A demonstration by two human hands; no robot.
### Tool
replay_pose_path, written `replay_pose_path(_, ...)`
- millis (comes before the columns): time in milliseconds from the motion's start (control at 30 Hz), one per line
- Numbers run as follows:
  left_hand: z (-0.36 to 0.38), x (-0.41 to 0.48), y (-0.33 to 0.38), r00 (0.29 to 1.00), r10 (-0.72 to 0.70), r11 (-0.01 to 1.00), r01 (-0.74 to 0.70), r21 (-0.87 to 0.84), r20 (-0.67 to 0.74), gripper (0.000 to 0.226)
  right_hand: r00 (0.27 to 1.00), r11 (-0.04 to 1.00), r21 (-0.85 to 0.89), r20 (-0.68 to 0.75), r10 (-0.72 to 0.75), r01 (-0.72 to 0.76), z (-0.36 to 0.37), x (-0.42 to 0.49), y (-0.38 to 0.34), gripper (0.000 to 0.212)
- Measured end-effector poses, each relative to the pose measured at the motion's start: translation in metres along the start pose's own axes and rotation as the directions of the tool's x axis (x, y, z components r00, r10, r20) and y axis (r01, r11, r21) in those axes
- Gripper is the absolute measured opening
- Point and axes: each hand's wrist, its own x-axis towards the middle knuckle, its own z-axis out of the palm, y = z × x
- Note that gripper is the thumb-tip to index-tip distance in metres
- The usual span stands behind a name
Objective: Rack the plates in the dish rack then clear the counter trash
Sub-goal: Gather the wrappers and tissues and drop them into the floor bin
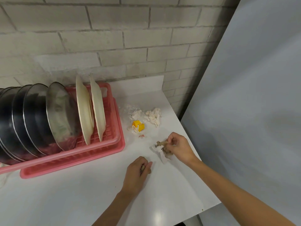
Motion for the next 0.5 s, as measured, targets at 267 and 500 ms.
replay_pose_path(267,-0.002,0.001,0.004,0.999,-0.045,0.998,0.046,-0.042,0.027,0.022,0.995,0.993,0.095,0.069,0.066,-0.072,0.001,-0.024,0.013,0.029)
replay_pose_path(500,-0.002,0.000,0.004,0.999,-0.006,0.999,0.008,-0.051,0.038,0.015,0.981,0.940,-0.282,0.104,-0.166,0.190,0.016,-0.037,0.032,0.050)
